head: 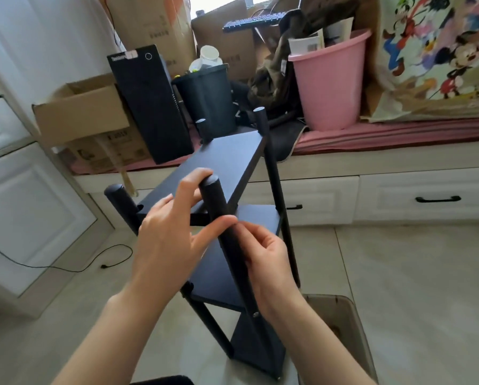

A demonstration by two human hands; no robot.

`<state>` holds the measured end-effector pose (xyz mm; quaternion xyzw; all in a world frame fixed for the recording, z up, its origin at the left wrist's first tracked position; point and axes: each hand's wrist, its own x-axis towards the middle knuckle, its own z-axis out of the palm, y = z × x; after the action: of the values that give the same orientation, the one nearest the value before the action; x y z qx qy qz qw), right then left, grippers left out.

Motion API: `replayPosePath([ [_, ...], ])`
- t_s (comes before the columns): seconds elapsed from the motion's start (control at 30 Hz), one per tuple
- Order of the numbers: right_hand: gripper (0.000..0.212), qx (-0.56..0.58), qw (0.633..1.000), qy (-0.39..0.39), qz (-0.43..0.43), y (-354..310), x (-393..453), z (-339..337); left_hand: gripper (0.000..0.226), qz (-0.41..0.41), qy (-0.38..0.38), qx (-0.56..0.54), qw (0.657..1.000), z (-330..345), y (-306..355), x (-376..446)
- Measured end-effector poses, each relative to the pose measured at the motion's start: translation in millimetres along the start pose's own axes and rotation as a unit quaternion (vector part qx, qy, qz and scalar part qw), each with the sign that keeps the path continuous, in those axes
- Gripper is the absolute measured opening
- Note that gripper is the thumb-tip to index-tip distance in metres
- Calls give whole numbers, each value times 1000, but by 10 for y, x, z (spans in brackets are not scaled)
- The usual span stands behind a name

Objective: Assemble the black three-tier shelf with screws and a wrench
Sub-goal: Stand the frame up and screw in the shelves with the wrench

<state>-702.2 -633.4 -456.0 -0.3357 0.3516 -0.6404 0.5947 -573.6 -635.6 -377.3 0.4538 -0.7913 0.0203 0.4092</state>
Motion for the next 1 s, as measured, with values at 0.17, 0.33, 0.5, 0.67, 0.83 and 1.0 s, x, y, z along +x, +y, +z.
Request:
replayPosePath([
  [0.17,14,-29,999,4,-27,173,200,355,57,-50,-10,-57,997,-237,-396,94],
  [0.33,9,-73,994,-11,-84,461,382,890,55,-77,1,-92,993,-507,-893,131],
  [0.5,21,-161,979,-15,-127,752,567,1338,50,-100,36,-150,983,-701,-1336,92],
  [0.67,23,-172,978,-54,-109,976,723,1698,48,-141,85,-181,970,-891,-1746,-113],
  [0.83,22,-219,965,-118,-79,1335,715,1939,48,-214,151,-223,939,-1006,-2178,-667],
  [1.0,18,-280,942,-183,-19,1806,623,1873,43,-285,213,-279,892,-778,-2411,-1492],
])
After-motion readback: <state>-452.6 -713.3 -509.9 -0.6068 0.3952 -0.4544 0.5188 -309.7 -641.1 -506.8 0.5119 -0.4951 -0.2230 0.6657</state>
